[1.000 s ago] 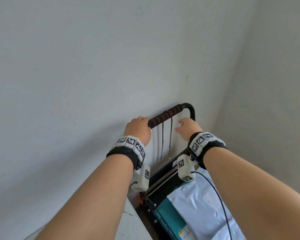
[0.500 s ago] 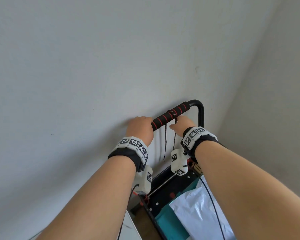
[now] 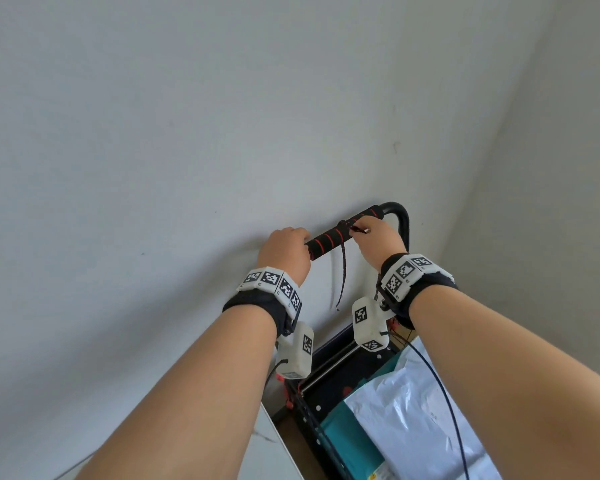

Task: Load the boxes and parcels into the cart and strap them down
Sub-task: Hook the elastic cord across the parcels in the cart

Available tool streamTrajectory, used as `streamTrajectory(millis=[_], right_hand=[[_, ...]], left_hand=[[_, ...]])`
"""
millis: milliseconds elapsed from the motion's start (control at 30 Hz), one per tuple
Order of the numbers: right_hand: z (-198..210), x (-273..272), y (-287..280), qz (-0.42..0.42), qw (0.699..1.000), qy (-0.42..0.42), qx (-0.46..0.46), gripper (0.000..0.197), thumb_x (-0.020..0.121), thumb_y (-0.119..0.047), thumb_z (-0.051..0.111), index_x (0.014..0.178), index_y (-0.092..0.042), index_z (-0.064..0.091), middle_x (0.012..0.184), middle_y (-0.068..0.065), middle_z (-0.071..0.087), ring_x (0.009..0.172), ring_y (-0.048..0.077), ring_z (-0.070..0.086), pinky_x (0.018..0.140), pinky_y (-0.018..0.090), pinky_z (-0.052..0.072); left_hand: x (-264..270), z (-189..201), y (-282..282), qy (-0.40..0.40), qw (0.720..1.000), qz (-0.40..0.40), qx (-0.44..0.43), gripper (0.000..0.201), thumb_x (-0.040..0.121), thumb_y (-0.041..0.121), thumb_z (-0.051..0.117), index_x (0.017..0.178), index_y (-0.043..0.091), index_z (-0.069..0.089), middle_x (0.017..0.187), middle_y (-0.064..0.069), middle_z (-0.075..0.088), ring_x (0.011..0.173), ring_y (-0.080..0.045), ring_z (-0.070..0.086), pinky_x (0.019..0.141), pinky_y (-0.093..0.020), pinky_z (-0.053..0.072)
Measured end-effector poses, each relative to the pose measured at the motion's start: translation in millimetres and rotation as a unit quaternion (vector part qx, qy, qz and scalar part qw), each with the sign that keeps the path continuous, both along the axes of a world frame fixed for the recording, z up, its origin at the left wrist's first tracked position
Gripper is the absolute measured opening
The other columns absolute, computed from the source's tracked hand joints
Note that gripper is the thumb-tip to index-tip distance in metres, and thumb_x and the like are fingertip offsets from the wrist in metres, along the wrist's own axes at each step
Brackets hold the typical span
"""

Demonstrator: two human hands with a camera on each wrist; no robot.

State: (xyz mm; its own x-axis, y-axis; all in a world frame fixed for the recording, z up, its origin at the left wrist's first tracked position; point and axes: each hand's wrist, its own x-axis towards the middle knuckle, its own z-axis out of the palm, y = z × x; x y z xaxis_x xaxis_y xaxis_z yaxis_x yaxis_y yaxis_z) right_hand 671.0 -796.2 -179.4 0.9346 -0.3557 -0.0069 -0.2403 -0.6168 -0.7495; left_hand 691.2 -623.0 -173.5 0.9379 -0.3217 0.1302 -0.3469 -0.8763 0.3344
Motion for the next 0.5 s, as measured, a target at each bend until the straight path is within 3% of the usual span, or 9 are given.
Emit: streamTrajectory(millis=[167,267,367,433,500], right_hand=[[41,-36,22,0.032,0.998,-0.036,0.033,0.025,0.086,-0.001,0.046,0.084,-0.015,0.066,0.066,-0.004,0.051,0.063,0.014,0.045,0.057,0.025,0.035],[64,-63,42,0.052,0.995,-0.058,0.062,0.030,0.084,0.001,0.047,0.085,-0.018,0.069,0.069,-0.007,0.057,0.065,0.010,0.047,0.058,0.021,0.036],[80,-88,61,0.082,0.992,-0.067,0.063,0.029,0.084,0.000,0.047,0.086,-0.013,0.073,0.070,-0.006,0.060,0.061,0.008,0.047,0.057,0.019,0.036],[88,-104,72,0.088,0.991,-0.076,0.069,0.030,0.083,0.001,0.046,0.084,-0.012,0.073,0.066,-0.004,0.059,0.057,0.008,0.044,0.052,0.016,0.035],[93,-118,80,0.082,0.989,-0.090,0.080,0.029,0.081,0.003,0.045,0.078,-0.011,0.070,0.058,-0.006,0.053,0.052,0.008,0.041,0.046,0.014,0.031]], left_hand=[[-21,19,11,-0.003,0.999,0.003,-0.040,0.041,0.094,0.018,0.048,0.135,0.022,0.050,0.130,-0.004,0.056,0.120,-0.025,0.051,0.099,-0.040,0.044],[-37,28,19,0.014,0.998,-0.027,-0.055,0.054,0.091,0.013,0.048,0.142,0.029,0.040,0.135,-0.005,0.049,0.123,-0.026,0.046,0.101,-0.040,0.042],[-53,34,27,0.032,0.997,-0.040,-0.056,0.063,0.090,0.008,0.046,0.145,0.036,0.034,0.140,-0.004,0.041,0.127,-0.025,0.041,0.103,-0.039,0.040],[-61,38,34,0.033,0.997,-0.046,-0.061,0.055,0.089,0.012,0.050,0.138,0.036,0.045,0.137,-0.006,0.044,0.126,-0.025,0.042,0.102,-0.039,0.041],[-72,46,42,0.013,0.997,-0.049,-0.064,0.028,0.087,0.020,0.055,0.112,0.025,0.067,0.113,-0.008,0.058,0.110,-0.028,0.054,0.088,-0.034,0.047]])
